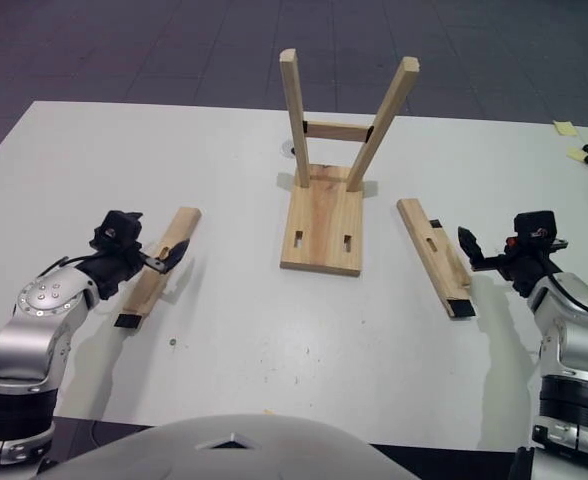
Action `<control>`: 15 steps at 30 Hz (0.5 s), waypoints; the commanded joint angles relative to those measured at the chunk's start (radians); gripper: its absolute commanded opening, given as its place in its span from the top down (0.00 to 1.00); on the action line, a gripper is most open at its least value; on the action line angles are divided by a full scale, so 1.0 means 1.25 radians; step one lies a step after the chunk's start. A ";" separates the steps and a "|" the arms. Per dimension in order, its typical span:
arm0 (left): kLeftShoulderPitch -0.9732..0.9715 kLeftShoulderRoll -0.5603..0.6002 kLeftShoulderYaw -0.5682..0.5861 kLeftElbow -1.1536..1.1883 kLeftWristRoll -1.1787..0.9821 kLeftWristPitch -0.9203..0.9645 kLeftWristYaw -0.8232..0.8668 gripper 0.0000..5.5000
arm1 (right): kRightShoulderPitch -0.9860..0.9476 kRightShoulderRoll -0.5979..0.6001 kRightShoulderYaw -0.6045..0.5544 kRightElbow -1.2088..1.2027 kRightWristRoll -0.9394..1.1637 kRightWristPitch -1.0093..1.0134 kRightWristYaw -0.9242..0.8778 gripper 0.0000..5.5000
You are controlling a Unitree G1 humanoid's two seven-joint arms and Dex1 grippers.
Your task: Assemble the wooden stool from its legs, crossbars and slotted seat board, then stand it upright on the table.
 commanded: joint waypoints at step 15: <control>-0.020 -0.026 -0.022 0.037 0.015 -0.031 0.039 0.02 | 0.009 0.036 0.068 -0.116 -0.022 0.048 0.054 0.02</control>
